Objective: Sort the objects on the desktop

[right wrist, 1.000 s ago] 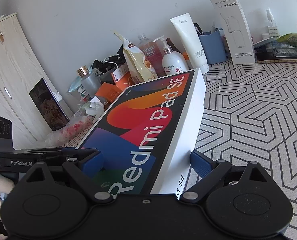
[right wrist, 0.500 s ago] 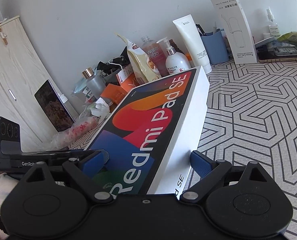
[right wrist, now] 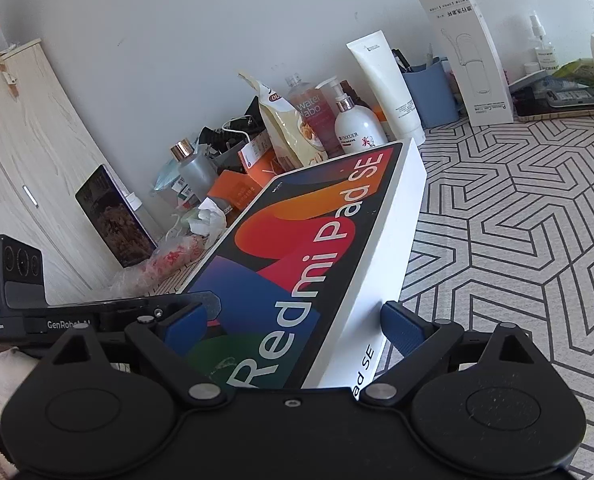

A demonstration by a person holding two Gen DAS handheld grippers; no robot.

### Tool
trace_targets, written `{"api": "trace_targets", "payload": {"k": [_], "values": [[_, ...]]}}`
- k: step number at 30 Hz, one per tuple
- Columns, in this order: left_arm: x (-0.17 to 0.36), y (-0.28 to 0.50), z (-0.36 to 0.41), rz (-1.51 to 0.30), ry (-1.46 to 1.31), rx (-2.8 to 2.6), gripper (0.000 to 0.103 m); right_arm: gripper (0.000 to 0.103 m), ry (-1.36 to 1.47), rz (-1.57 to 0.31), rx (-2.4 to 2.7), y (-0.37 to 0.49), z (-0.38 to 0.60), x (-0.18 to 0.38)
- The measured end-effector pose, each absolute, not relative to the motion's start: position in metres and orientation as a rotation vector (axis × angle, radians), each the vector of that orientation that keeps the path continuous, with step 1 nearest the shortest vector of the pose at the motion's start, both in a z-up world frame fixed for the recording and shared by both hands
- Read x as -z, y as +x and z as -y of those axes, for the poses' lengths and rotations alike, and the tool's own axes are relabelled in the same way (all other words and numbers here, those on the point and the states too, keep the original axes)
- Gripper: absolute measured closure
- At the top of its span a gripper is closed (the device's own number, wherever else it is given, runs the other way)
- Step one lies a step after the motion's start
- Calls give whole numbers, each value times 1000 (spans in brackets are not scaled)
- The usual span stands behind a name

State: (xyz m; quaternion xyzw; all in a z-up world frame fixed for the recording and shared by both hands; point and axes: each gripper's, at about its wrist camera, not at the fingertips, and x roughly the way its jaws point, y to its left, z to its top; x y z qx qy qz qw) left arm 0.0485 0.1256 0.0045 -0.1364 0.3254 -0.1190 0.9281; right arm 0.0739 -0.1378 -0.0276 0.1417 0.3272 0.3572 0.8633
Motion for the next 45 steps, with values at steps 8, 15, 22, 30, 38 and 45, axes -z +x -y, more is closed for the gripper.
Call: {"api": "trace_targets", "payload": {"k": [8,15,22,30,38,45], "values": [[-8,38,-124,-640,-262,238,8,6,293,-669,-771,71,138,22],[-3,39,-129,-658,-279,230,8,6,305,-695,-774,69,134,30],[-4,41,-128,-658,-270,233,8,6,268,-689,-759,73,129,26],[-4,41,-124,-655,-270,243,8,6,296,-704,-754,78,137,29],[-5,40,-131,-628,-259,214,8,6,276,-701,-776,78,125,26],[5,38,-131,-634,-267,198,8,6,282,-725,-775,81,125,29]]}}
